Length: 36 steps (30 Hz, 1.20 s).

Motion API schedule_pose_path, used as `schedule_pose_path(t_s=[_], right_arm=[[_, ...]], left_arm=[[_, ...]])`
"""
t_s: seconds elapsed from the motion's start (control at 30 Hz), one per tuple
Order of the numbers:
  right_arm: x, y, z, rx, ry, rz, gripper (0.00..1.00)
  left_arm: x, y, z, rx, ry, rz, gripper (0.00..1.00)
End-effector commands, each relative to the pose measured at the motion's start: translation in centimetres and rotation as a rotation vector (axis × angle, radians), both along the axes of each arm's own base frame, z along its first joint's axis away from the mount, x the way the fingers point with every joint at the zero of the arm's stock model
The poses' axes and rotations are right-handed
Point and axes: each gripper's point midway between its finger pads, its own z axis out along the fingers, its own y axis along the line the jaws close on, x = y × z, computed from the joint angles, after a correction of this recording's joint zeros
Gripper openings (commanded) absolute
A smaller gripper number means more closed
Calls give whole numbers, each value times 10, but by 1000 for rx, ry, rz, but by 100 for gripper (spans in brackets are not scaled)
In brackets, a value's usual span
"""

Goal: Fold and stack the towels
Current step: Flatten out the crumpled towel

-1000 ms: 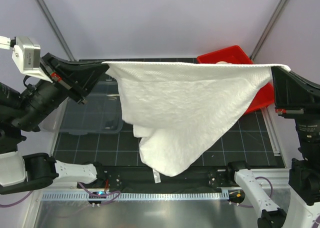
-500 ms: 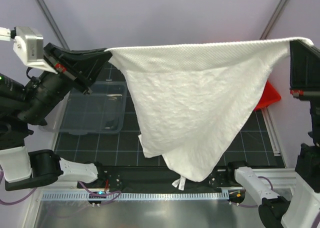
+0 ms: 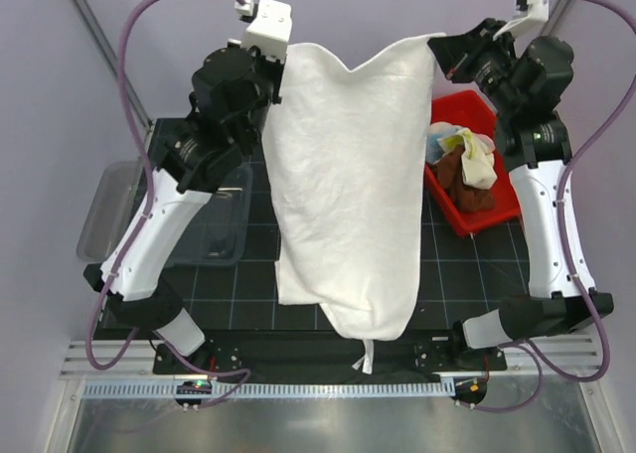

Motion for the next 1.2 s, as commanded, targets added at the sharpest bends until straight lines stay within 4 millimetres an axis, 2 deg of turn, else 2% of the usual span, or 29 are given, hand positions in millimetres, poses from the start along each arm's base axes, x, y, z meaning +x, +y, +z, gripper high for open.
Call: schedule_pose_path(t_s=[0.0,0.03,0.07,0.1,0.13,0.17,0.2,0.23,0.27,0.3,0.33,0.37,0.4,0.47,0.5,0.6,0.7,0.73,0.77,0.83,0.87,0.9,0.93,1.0,1.03,1.07,1.1,1.13,1.17], right_arm=[[-73,1,61,-54,-223,47,1],[-90,0,60,-62,-223,46,1],[-90,0,44,-74,-187,51,1],[-100,1,40,-79,-182,58,1],[-109,1,32,-83,-160,66,1],[-134,1,31,-89,-174,84,1],[-146,2,24,-98,-154,94,1],[-157,2,21,-102,-149,100,1],[-188,1,27,-101,-189,109,1],[-203,3,28,-95,-199,131,1],[-222,3,34,-81,-231,145,1],[-237,2,40,-59,-259,148,1],[-266,2,53,-36,-321,164,1],[-299,2,77,58,-394,203,1],[-323,0,92,96,-461,218,1],[-365,-4,118,193,-541,254,1],[-392,-11,141,257,-609,257,1],[-386,-13,148,272,-610,239,1],[-392,-16,157,281,-632,231,1],[-381,-21,165,300,-629,193,1],[-368,-26,174,321,-626,160,1],[-359,-29,175,316,-620,129,1],[-349,-31,178,316,-617,111,1],[-303,-32,180,275,-564,57,1],[-286,-31,183,260,-548,41,1],[-239,-28,173,243,-471,32,1],[-215,-26,167,214,-447,19,1],[-195,-24,162,199,-424,15,1],[-179,-22,160,182,-414,19,1]], left_arm=[[-13,20,11,-120,-12,-29,0],[-10,15,-11,-123,35,-34,0],[-14,16,-16,-141,48,-43,0],[-19,18,-24,-157,75,-51,0],[-35,21,-26,-174,84,-104,0],[-45,20,-29,-237,106,-143,0],[-67,19,-32,-254,120,-234,0],[-80,19,-31,-276,123,-284,0],[-96,18,-28,-327,127,-352,0],[-110,17,-24,-351,120,-410,0],[-140,21,-9,-400,81,-522,0],[-155,21,0,-433,65,-580,0],[-169,22,9,-484,53,-637,0],[-205,30,38,-546,-18,-765,0],[-219,33,49,-581,-32,-810,0],[-245,46,78,-625,-90,-877,0],[-260,59,101,-653,-143,-896,0],[-262,61,107,-657,-157,-897,0],[-261,62,111,-657,-167,-889,0],[-247,57,116,-628,-163,-851,0],[-238,53,114,-611,-155,-829,0],[-215,44,111,-598,-127,-768,0],[-203,39,107,-578,-116,-738,0],[-171,34,98,-519,-109,-627,0],[-143,29,89,-494,-93,-536,0],[-129,29,86,-445,-103,-479,0],[-115,30,82,-412,-109,-425,0],[-88,28,73,-382,-102,-321,0],[-74,28,70,-357,-111,-269,0]])
